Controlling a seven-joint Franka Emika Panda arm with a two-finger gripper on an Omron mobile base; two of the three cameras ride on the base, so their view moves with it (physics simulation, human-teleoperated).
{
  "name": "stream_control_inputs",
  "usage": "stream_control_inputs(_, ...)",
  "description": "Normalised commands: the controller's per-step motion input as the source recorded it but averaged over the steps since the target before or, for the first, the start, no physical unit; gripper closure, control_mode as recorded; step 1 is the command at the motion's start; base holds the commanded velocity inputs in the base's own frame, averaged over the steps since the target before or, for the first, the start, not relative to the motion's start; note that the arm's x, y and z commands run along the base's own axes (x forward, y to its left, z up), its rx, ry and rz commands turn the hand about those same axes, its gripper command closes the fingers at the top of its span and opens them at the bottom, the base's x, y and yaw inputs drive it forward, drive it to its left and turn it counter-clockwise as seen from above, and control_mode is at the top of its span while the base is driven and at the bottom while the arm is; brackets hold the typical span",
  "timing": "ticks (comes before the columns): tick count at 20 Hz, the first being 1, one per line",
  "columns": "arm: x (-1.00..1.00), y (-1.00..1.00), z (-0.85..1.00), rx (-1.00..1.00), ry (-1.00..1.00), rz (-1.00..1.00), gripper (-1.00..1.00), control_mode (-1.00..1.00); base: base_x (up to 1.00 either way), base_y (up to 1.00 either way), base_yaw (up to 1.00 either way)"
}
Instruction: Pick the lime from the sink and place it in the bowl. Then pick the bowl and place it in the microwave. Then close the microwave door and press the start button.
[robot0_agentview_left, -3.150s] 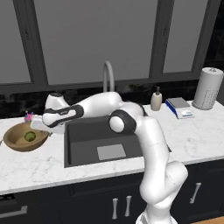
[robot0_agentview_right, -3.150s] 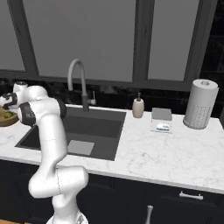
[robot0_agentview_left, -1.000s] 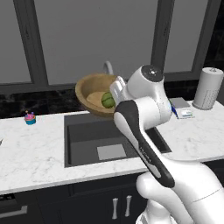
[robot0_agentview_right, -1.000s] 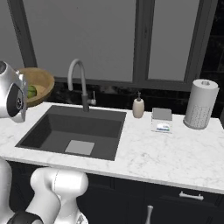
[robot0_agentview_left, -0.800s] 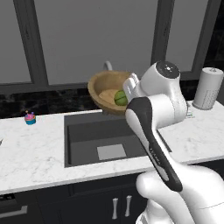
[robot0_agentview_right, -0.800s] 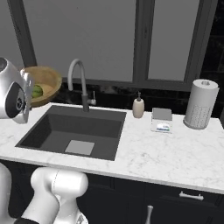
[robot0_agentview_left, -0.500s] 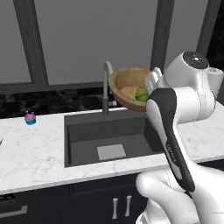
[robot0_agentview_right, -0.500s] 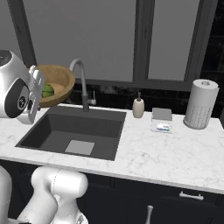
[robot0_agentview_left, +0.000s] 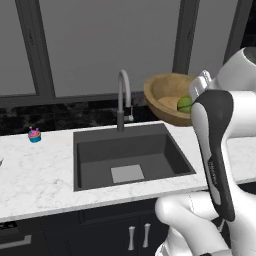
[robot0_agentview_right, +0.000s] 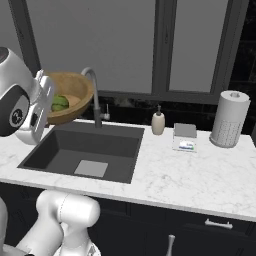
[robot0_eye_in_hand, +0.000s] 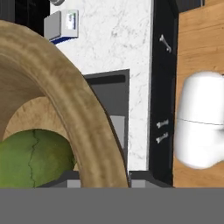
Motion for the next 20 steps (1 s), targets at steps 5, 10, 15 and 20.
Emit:
stream_control_inputs(5, -0.02, -0.02, 0.01, -0.01, 0.02, -0.03, 1.0, -1.0, 0.0, 0.0, 0.0)
stream_control_inputs(10, -0.47, -0.01, 0.16, 0.0, -0.08, 0.0, 1.0, -1.0, 0.0, 0.0, 0.0)
stream_control_inputs(15, -0.38, -0.01, 0.2, 0.0, -0.05, 0.0, 1.0, 1.0, -0.12, -0.02, 0.0)
stream_control_inputs(20, 0.0, 0.0, 0.0, 0.0, 0.0, 0.0, 1.0, 1.0, -0.09, 0.18, 0.01)
